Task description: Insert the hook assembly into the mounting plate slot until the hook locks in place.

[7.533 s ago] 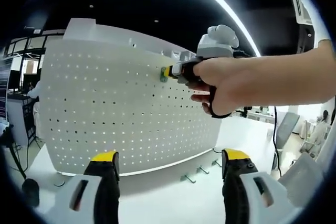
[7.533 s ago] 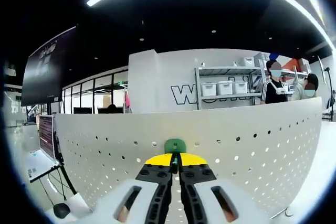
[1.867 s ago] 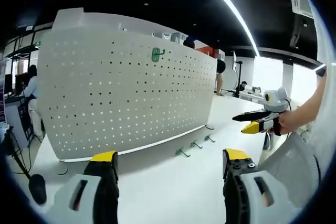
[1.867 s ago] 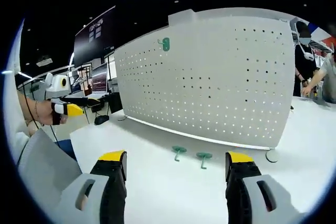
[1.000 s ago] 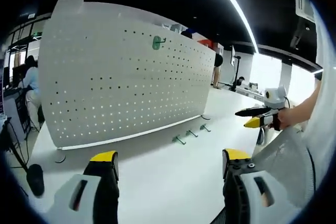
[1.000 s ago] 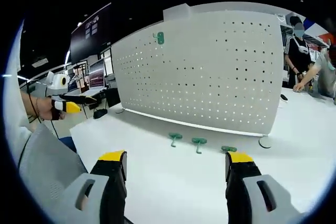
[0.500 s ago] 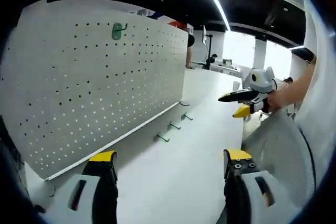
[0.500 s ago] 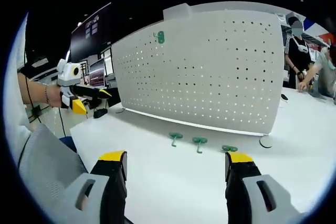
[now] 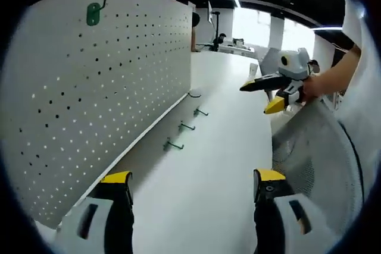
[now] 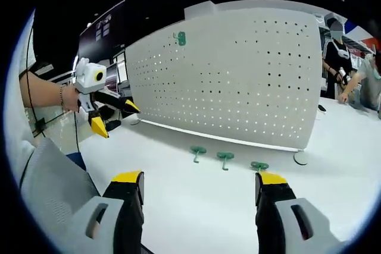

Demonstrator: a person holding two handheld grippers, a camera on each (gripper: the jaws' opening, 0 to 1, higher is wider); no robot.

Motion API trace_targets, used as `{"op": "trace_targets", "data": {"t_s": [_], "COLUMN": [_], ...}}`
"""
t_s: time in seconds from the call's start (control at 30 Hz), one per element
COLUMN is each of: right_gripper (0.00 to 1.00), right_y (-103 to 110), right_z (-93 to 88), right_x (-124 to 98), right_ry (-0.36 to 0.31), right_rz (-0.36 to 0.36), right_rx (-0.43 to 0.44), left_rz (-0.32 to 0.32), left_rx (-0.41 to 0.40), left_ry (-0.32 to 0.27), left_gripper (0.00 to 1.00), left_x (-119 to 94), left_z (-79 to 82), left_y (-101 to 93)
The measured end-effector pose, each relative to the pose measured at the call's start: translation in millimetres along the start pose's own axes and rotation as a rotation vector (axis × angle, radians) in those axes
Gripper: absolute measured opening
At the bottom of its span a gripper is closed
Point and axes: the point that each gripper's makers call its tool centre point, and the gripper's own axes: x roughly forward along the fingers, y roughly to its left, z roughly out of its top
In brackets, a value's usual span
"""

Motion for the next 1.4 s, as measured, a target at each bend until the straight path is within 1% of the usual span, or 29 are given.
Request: {"op": "trace_targets", "data": {"t_s": [0.07, 0.13, 0.3, 0.4, 0.53, 0.73, 0.9, 1.07, 1.2, 1.23, 1.4], "right_gripper": [0.74, 0.74, 0.74, 0.74, 0.74, 0.74, 0.74, 0.74, 0.74, 0.74, 0.74], "right_y": [0.8, 1.4, 2.4, 1.8, 1.3, 0.3, 1.8, 2.7, 1.6, 1.7, 1.4], "right_z": [-0.5, -1.0, -1.9, -3.3, -5.2, -7.2, -8.2, -8.8, -9.7, -10.1, -10.7], "right_x": [0.4, 0.8, 1.6, 1.8, 2.3, 2.9, 3.3, 3.7, 3.6, 3.9, 4.7], "right_ry": [0.002, 0.005, 0.014, 0.018, 0.026, 0.034, 0.042, 0.046, 0.046, 0.047, 0.05], "right_rz": [0.001, 0.002, 0.003, 0.001, -0.003, -0.006, -0.001, 0.0, -0.004, -0.003, -0.005], "right_rx": [-0.008, -0.012, -0.026, -0.026, -0.029, -0.028, -0.034, -0.037, -0.031, -0.03, -0.028], "left_rz": [-0.005, -0.013, -0.037, -0.047, -0.064, -0.085, -0.11, -0.132, -0.142, -0.147, -0.17], "left_rx": [0.014, 0.022, 0.041, 0.049, 0.066, 0.104, 0.136, 0.171, 0.179, 0.19, 0.229], "left_ry": [0.021, 0.031, 0.071, 0.092, 0.134, 0.172, 0.201, 0.224, 0.234, 0.248, 0.275], "left_gripper": [0.85, 0.85, 0.85, 0.85, 0.85, 0.85, 0.85, 0.85, 0.85, 0.85, 0.85], "left_x": [3.9, 7.6, 16.5, 21.8, 28.4, 38.2, 48.0, 58.7, 65.8, 68.2, 78.8], "left_z": [-0.9, -1.0, -6.3, -7.8, -11.8, -13.7, -13.5, -10.0, -7.2, -8.0, -6.8], "left_y": [2.5, 4.3, 6.3, 8.9, 12.5, 16.4, 18.9, 22.9, 28.5, 30.0, 32.7]}}
